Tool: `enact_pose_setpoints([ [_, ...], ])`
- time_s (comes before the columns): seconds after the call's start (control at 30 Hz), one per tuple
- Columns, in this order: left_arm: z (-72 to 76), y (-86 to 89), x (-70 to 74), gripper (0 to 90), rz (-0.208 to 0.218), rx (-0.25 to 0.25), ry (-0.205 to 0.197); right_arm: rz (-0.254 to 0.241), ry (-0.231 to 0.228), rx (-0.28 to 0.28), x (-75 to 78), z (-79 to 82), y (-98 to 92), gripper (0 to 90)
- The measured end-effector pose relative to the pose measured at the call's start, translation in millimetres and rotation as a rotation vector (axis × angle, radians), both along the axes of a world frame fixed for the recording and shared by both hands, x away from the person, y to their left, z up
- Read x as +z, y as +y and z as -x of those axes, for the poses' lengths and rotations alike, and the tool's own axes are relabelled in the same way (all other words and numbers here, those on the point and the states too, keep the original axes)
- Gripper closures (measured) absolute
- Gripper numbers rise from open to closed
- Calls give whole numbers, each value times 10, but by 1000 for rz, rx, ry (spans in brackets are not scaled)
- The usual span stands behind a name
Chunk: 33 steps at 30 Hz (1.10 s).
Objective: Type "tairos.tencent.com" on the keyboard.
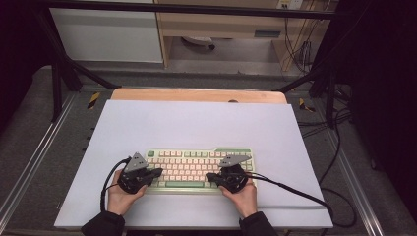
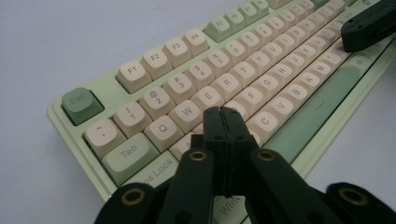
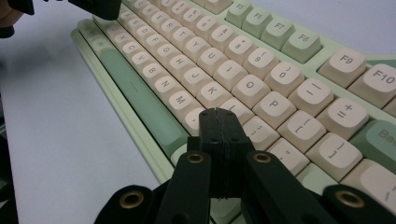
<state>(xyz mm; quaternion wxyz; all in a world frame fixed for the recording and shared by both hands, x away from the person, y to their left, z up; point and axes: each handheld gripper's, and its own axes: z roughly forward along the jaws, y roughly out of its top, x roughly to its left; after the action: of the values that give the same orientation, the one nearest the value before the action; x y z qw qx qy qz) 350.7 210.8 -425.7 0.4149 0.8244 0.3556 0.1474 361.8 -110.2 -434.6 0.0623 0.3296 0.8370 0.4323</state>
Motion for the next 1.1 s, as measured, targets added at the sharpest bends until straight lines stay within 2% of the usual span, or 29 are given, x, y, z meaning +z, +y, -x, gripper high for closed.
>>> enact_pose_setpoints([
  [0.3, 1, -8, -2, 896, -1, -2, -1, 11, 2, 5, -14, -2, 2, 900],
  [0.57, 6, -14, 6, 896, 0, -4, -2, 26, -30, -5, 80, 3, -64, 900],
  [1.1, 9, -81, 8, 896, -6, -21, -5, 25, -28, -20, 118, -5, -148, 900],
])
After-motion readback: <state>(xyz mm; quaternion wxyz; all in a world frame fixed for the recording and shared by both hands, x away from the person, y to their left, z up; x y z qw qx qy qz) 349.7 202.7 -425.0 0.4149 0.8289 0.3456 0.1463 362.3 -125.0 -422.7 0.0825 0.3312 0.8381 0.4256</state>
